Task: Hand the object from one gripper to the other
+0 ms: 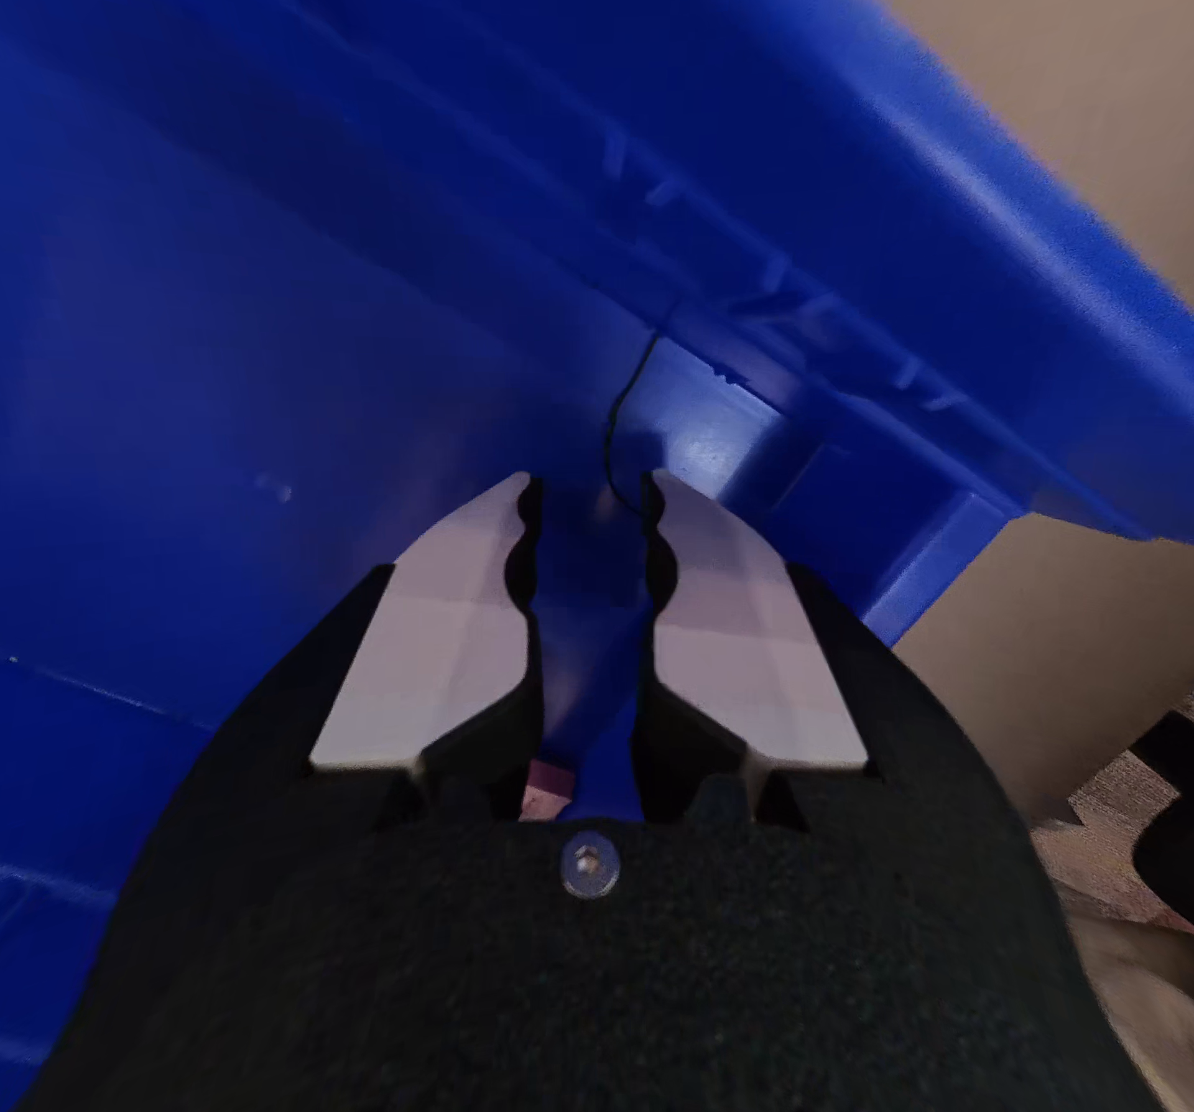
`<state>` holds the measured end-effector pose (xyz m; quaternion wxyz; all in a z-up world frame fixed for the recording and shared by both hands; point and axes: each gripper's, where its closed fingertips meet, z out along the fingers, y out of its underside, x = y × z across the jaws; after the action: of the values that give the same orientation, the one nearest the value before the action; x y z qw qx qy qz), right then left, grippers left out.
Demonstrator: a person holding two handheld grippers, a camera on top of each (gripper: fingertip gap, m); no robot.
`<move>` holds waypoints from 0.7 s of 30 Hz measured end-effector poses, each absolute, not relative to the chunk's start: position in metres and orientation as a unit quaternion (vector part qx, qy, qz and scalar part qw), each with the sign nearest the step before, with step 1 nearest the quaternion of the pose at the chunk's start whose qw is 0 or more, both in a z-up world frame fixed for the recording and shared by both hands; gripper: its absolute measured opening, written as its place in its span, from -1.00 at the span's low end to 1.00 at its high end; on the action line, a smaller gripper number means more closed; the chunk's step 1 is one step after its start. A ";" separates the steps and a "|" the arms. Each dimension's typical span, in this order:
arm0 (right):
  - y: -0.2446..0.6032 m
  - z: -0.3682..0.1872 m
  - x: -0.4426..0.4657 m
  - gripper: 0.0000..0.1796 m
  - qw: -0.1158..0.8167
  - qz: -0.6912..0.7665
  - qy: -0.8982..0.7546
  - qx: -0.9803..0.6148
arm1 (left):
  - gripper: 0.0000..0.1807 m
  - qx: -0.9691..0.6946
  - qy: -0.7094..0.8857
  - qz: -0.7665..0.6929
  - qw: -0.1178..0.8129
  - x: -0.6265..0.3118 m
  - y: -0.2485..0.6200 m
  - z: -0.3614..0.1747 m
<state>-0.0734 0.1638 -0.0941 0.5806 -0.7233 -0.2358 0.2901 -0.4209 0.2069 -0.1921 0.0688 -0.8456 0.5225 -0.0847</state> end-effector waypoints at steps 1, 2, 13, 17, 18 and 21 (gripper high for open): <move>0.165 -0.095 -0.074 -0.67 0.580 0.290 -0.238 -0.724 | -0.69 -0.844 0.523 -0.092 0.074 -0.418 0.207 -0.191; 0.166 -0.096 -0.075 -0.67 0.577 0.289 -0.240 -0.725 | -0.69 -0.843 0.523 -0.100 0.073 -0.416 0.206 -0.191; 0.164 -0.102 -0.069 -0.68 0.569 0.278 -0.245 -0.734 | -1.00 -0.844 0.524 -0.059 0.097 -0.418 0.208 -0.194; 0.159 -0.103 -0.071 -0.69 0.565 0.278 -0.255 -0.734 | -1.00 -0.862 0.481 -0.067 0.144 -0.424 0.217 -0.188; 0.158 -0.104 -0.073 -0.69 0.561 0.275 -0.262 -0.735 | -1.00 -0.868 0.461 -0.078 0.166 -0.426 0.221 -0.181; 0.151 -0.105 -0.081 -0.69 0.553 0.275 -0.283 -0.734 | -1.00 -0.880 0.375 -0.137 0.259 -0.428 0.242 -0.144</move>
<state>-0.0809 0.1510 -0.1052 0.5527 -0.7338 -0.2833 0.2754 -0.4278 0.2420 -0.1443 0.2591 -0.8796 0.3747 -0.1371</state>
